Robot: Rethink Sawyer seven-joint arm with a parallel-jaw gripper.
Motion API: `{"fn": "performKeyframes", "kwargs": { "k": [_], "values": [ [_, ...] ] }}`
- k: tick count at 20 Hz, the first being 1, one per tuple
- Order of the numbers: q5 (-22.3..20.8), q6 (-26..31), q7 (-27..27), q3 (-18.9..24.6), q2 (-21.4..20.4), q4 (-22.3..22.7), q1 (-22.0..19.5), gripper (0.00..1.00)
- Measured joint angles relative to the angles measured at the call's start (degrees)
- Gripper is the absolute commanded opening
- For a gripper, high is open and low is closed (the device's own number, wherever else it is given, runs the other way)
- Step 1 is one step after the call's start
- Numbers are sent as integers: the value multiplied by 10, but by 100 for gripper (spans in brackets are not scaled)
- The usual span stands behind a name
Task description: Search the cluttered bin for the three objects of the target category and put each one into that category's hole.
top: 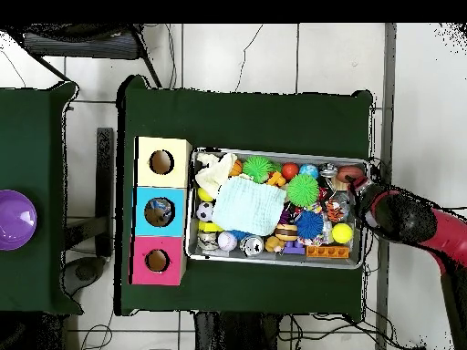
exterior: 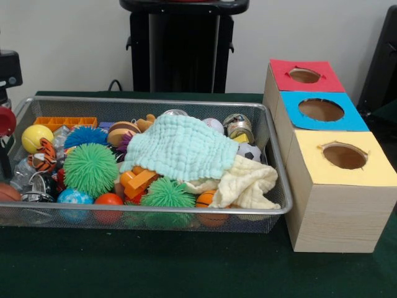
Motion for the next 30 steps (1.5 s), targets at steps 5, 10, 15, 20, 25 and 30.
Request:
{"fn": "performKeyframes", "kwargs": {
  "k": [5, 10, 15, 20, 25, 30],
  "values": [
    [0, 7, 0, 0, -1, 6, -4, 100],
    [0, 12, 0, 0, -1, 12, -9, 100],
    [0, 12, 0, 0, -1, 24, -16, 100],
    [0, 12, 0, 0, 0, 32, -23, 100],
    [0, 12, 0, 0, 2, 39, -23, 100],
    [0, 12, 0, 0, 9, 39, -23, 100]
  ]
}}
